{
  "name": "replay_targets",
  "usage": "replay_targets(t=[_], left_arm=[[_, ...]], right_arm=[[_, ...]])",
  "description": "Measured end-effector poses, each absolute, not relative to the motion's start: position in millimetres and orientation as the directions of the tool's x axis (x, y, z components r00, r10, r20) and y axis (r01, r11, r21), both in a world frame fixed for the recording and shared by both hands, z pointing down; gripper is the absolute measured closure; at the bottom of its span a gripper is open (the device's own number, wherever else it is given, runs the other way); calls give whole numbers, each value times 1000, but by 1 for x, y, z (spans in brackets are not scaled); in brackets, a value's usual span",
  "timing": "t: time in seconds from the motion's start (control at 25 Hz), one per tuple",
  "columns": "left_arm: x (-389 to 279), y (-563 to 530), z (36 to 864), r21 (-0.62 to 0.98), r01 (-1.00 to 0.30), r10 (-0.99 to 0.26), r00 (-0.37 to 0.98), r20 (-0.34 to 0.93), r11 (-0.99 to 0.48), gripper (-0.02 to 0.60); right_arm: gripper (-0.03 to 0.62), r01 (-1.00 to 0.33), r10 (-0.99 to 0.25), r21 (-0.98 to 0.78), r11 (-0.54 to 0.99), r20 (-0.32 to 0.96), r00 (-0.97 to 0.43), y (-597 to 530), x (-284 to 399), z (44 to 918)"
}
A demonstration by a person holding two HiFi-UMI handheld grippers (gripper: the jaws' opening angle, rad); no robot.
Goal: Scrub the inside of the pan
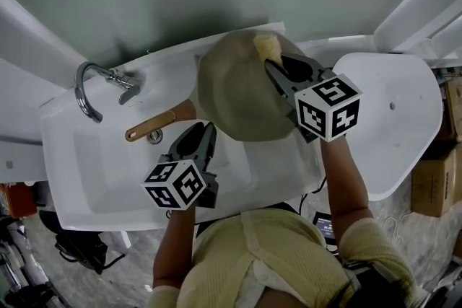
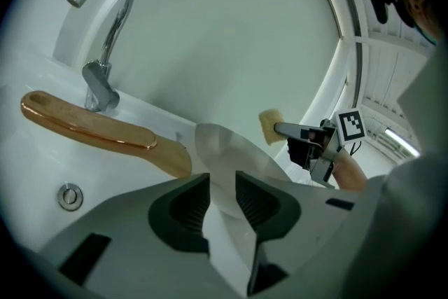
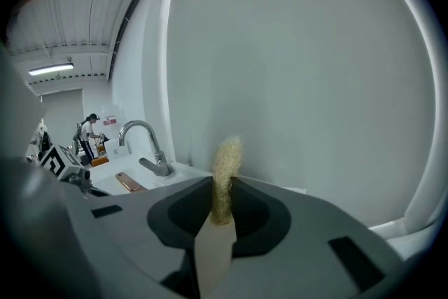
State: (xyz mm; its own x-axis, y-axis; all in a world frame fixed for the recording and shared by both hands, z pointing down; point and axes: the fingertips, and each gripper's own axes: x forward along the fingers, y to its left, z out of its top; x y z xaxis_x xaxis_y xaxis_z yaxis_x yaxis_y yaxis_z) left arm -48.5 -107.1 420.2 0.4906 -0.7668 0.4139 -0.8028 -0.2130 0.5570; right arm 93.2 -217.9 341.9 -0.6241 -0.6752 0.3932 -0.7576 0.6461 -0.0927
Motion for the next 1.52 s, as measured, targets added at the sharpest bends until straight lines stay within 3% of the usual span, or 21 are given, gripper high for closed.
replay_targets(t=[0.24, 0.6, 0.88, 1.52], left_arm=[[-51, -113, 429, 657, -737, -758, 518, 397, -159, 408], [-52, -118, 433, 750, -657, -764, 524, 375, -83, 354], [-44, -118, 436, 763, -643, -762, 524, 381, -61, 314], [-39, -133, 447, 784, -620, -745, 539, 392, -37, 319]], right_arm=[[511, -761, -698, 54, 647, 445, -562, -233, 78, 350], [511, -727, -675, 253, 638, 637, -372, -258, 74, 402], [511, -752, -687, 252, 610, 641, -342, -270, 71, 413], [511, -762, -708, 304, 572, 652, -271, -299, 69, 440]])
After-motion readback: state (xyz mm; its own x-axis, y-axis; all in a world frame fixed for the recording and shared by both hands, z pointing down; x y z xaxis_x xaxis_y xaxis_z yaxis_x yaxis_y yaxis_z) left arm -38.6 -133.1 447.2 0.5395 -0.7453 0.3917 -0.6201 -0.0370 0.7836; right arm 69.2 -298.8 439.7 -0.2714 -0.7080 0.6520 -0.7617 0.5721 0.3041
